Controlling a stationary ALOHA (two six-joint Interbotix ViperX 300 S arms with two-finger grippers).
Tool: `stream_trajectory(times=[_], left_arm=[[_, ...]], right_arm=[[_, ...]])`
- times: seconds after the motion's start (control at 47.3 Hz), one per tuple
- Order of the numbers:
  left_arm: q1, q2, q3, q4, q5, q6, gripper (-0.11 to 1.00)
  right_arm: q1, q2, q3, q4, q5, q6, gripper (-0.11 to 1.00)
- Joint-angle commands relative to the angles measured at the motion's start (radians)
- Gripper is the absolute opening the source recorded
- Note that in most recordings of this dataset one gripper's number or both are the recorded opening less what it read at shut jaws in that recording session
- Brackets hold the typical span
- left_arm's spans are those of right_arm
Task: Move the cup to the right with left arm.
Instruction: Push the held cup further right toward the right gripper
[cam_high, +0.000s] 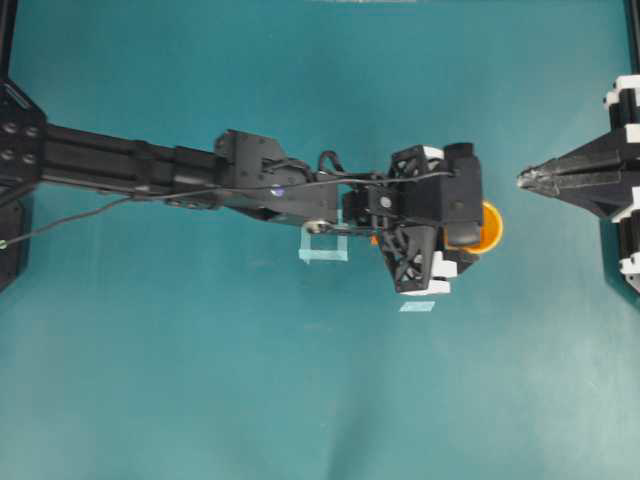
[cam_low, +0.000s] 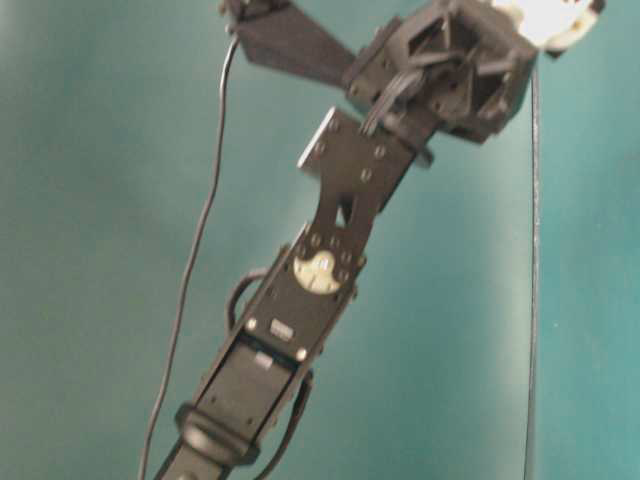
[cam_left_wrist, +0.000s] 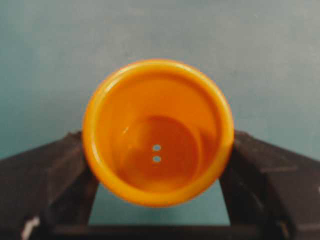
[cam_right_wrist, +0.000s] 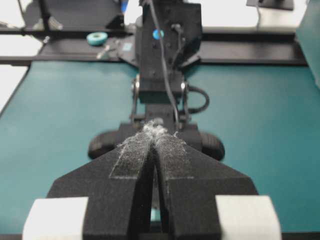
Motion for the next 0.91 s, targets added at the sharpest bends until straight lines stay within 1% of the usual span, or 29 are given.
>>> stream_trajectory(times=[0.0, 0.296, 0.465, 0.634, 0.782, 0.887], left_arm=[[-0.003, 0.002, -0.064, 0.003, 0.017, 0.000, 0.68], [0.000, 0.071, -0.186, 0.003, 0.037, 0.002, 0.68], [0.002, 0.106, -0.255, 0.003, 0.081, 0.002, 0.64], [0.002, 0.140, -0.322, 0.003, 0.118, 0.002, 0.64], [0.003, 0.160, -0.362, 0.003, 0.124, 0.002, 0.64], [0.003, 0.167, -0.373, 0.003, 0.123, 0.002, 0.64]], right_arm=[[0.000, 0.002, -0.035, -0.003, -0.012, -0.002, 0.00], [0.000, -0.005, -0.037, -0.003, -0.012, -0.006, 0.00], [0.000, -0.005, -0.038, -0.005, -0.011, -0.008, 0.00], [0.000, -0.005, -0.037, -0.006, -0.012, -0.008, 0.00], [0.000, -0.005, -0.038, -0.008, -0.012, -0.008, 0.00], [0.000, -0.005, -0.037, -0.008, -0.012, -0.009, 0.00]])
